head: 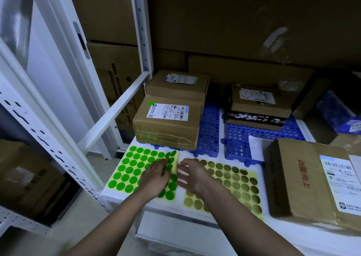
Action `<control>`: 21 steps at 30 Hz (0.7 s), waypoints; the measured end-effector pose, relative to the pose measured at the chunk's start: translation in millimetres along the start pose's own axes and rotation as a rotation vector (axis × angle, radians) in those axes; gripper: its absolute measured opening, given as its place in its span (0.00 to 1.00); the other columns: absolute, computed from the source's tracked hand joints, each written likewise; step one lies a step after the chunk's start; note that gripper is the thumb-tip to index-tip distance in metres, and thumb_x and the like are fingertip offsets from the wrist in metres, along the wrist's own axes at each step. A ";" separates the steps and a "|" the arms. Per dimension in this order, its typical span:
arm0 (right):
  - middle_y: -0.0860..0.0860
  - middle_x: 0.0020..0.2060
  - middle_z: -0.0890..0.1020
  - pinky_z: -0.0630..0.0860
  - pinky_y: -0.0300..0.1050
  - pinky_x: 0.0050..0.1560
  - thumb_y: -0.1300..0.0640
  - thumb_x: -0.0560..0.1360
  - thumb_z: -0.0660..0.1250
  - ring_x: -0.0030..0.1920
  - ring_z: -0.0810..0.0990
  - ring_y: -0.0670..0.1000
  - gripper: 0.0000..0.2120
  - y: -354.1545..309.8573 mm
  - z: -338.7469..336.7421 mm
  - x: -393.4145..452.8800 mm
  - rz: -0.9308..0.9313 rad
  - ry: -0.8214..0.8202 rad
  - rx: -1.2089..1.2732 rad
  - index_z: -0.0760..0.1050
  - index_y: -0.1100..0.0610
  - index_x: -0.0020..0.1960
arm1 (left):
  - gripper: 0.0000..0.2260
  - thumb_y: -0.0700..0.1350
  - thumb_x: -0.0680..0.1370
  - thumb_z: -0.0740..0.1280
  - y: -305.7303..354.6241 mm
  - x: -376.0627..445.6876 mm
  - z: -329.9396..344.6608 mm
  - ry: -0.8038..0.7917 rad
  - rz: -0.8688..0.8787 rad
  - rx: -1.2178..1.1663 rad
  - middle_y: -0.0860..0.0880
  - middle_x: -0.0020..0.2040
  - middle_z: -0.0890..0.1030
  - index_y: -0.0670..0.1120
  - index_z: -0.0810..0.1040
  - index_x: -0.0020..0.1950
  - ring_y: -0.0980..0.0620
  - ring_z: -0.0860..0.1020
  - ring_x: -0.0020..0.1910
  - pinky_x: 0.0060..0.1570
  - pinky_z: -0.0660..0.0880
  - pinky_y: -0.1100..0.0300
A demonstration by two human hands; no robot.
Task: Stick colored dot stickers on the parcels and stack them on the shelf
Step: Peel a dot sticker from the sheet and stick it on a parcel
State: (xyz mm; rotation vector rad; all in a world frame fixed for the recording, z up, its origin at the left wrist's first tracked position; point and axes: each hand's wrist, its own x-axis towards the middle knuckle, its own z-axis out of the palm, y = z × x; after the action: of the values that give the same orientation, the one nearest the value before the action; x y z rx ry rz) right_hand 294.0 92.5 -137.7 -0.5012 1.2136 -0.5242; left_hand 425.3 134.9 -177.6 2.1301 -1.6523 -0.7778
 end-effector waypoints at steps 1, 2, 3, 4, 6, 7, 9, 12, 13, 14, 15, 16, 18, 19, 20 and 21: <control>0.52 0.41 0.77 0.74 0.44 0.40 0.62 0.77 0.58 0.38 0.76 0.51 0.07 1.3 0.3 -0.4 -0.011 0.012 0.002 0.73 0.58 0.43 | 0.22 0.50 0.82 0.55 0.0 0.0 0.3 0.011 0.002 -0.013 0.52 0.75 0.62 0.54 0.59 0.76 0.50 0.58 0.74 0.70 0.59 0.53; 0.53 0.39 0.76 0.74 0.43 0.37 0.63 0.77 0.59 0.36 0.75 0.51 0.05 3.6 -0.4 1.4 -0.034 0.034 -0.018 0.72 0.59 0.45 | 0.22 0.50 0.81 0.55 -0.3 0.0 0.5 0.016 0.002 -0.023 0.52 0.75 0.63 0.54 0.59 0.76 0.50 0.59 0.74 0.70 0.60 0.53; 0.54 0.39 0.75 0.74 0.42 0.35 0.64 0.76 0.60 0.34 0.74 0.50 0.03 5.5 -0.9 2.5 -0.065 0.054 -0.039 0.71 0.58 0.49 | 0.22 0.50 0.81 0.55 -0.4 -0.2 0.7 0.014 -0.001 -0.031 0.52 0.74 0.63 0.54 0.60 0.75 0.50 0.60 0.73 0.70 0.60 0.52; 0.55 0.39 0.75 0.74 0.41 0.33 0.64 0.75 0.61 0.33 0.73 0.50 0.08 8.0 -2.4 5.4 -0.100 0.070 -0.072 0.69 0.57 0.54 | 0.22 0.50 0.81 0.55 -0.7 -0.5 1.1 0.010 -0.004 -0.034 0.52 0.74 0.63 0.54 0.60 0.75 0.50 0.60 0.73 0.70 0.60 0.52; 0.56 0.42 0.76 0.75 0.42 0.33 0.65 0.74 0.64 0.32 0.74 0.50 0.22 12.1 -7.1 12.2 -0.168 0.081 -0.168 0.63 0.53 0.64 | 0.22 0.50 0.81 0.56 -1.0 -1.4 1.9 0.003 -0.006 -0.037 0.52 0.75 0.63 0.54 0.60 0.75 0.50 0.59 0.74 0.70 0.59 0.52; 0.56 0.42 0.77 0.75 0.42 0.33 0.65 0.73 0.65 0.33 0.76 0.50 0.27 14.4 -9.9 14.3 -0.202 0.083 -0.258 0.60 0.53 0.69 | 0.22 0.50 0.81 0.56 -1.0 -2.0 2.6 0.000 -0.006 -0.048 0.51 0.75 0.62 0.53 0.60 0.75 0.50 0.59 0.74 0.71 0.59 0.53; 0.53 0.37 0.78 0.75 0.41 0.33 0.64 0.72 0.67 0.33 0.77 0.49 0.35 20.1 -15.7 17.6 -0.290 0.080 -0.469 0.54 0.53 0.73 | 0.21 0.49 0.81 0.56 0.9 -3.6 3.6 0.000 -0.005 -0.094 0.51 0.75 0.62 0.52 0.61 0.75 0.49 0.59 0.74 0.71 0.58 0.53; 0.47 0.34 0.78 0.73 0.40 0.36 0.63 0.71 0.69 0.33 0.76 0.46 0.35 30.8 -23.7 19.8 -0.444 0.044 -0.684 0.57 0.50 0.73 | 0.22 0.48 0.81 0.57 4.4 -4.9 3.8 0.000 -0.024 -0.188 0.49 0.74 0.63 0.52 0.62 0.75 0.49 0.61 0.73 0.71 0.60 0.53; 0.47 0.34 0.78 0.72 0.41 0.38 0.63 0.70 0.69 0.33 0.75 0.45 0.32 32.8 -25.5 19.4 -0.474 0.036 -0.731 0.62 0.50 0.70 | 0.22 0.48 0.81 0.58 5.0 -5.1 4.0 -0.002 -0.032 -0.219 0.49 0.74 0.63 0.52 0.61 0.75 0.49 0.61 0.72 0.70 0.60 0.53; 0.48 0.33 0.76 0.72 0.41 0.39 0.63 0.70 0.70 0.32 0.74 0.45 0.27 34.2 -26.9 18.4 -0.500 0.031 -0.773 0.67 0.50 0.66 | 0.22 0.48 0.80 0.58 5.4 -5.6 3.9 -0.004 -0.038 -0.239 0.48 0.74 0.63 0.52 0.61 0.75 0.49 0.61 0.72 0.70 0.61 0.52; 0.48 0.33 0.75 0.71 0.42 0.39 0.63 0.70 0.70 0.32 0.73 0.45 0.22 34.4 -27.9 16.2 -0.524 0.029 -0.810 0.71 0.50 0.62 | 0.22 0.48 0.80 0.59 5.9 -6.4 3.5 -0.004 -0.043 -0.246 0.48 0.74 0.63 0.52 0.61 0.75 0.49 0.62 0.72 0.70 0.61 0.53; 0.48 0.33 0.74 0.71 0.42 0.39 0.62 0.70 0.70 0.32 0.72 0.45 0.18 34.0 -29.4 14.0 -0.554 0.026 -0.837 0.73 0.49 0.57 | 0.23 0.48 0.80 0.60 6.6 -7.5 2.9 0.001 -0.041 -0.235 0.48 0.74 0.64 0.52 0.62 0.75 0.49 0.63 0.72 0.69 0.62 0.53; 0.49 0.35 0.74 0.69 0.39 0.37 0.63 0.71 0.69 0.33 0.72 0.44 0.15 30.8 -33.7 10.8 -0.624 0.012 -0.865 0.74 0.46 0.52 | 0.23 0.48 0.79 0.61 10.4 -10.3 -0.9 0.050 0.014 -0.155 0.48 0.72 0.66 0.51 0.63 0.74 0.49 0.65 0.70 0.67 0.64 0.56; 0.49 0.37 0.75 0.69 0.38 0.36 0.63 0.71 0.70 0.35 0.72 0.44 0.15 28.0 -36.7 9.0 -0.656 0.002 -0.870 0.74 0.44 0.50 | 0.22 0.48 0.79 0.62 13.8 -11.9 -4.2 0.082 0.061 -0.123 0.49 0.72 0.66 0.50 0.64 0.73 0.50 0.66 0.68 0.65 0.65 0.57; 0.49 0.38 0.75 0.69 0.37 0.37 0.63 0.72 0.70 0.35 0.72 0.43 0.16 24.5 -39.7 6.9 -0.683 -0.011 -0.869 0.73 0.42 0.48 | 0.22 0.47 0.79 0.62 17.9 -13.2 -8.1 0.113 0.115 -0.114 0.50 0.71 0.67 0.50 0.65 0.73 0.51 0.67 0.68 0.64 0.65 0.58; 0.48 0.38 0.75 0.69 0.36 0.36 0.63 0.72 0.70 0.34 0.72 0.42 0.17 20.8 -43.1 4.6 -0.706 -0.022 -0.866 0.73 0.41 0.48 | 0.21 0.47 0.79 0.63 22.3 -13.5 -11.9 0.131 0.167 -0.118 0.50 0.70 0.67 0.51 0.67 0.72 0.52 0.67 0.67 0.64 0.65 0.59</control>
State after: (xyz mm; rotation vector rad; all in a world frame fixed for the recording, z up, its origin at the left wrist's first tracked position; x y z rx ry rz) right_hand 256.1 102.3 -165.7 -1.7033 1.1891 -0.5560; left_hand 412.8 141.1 -152.6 1.8926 -1.6478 -0.6533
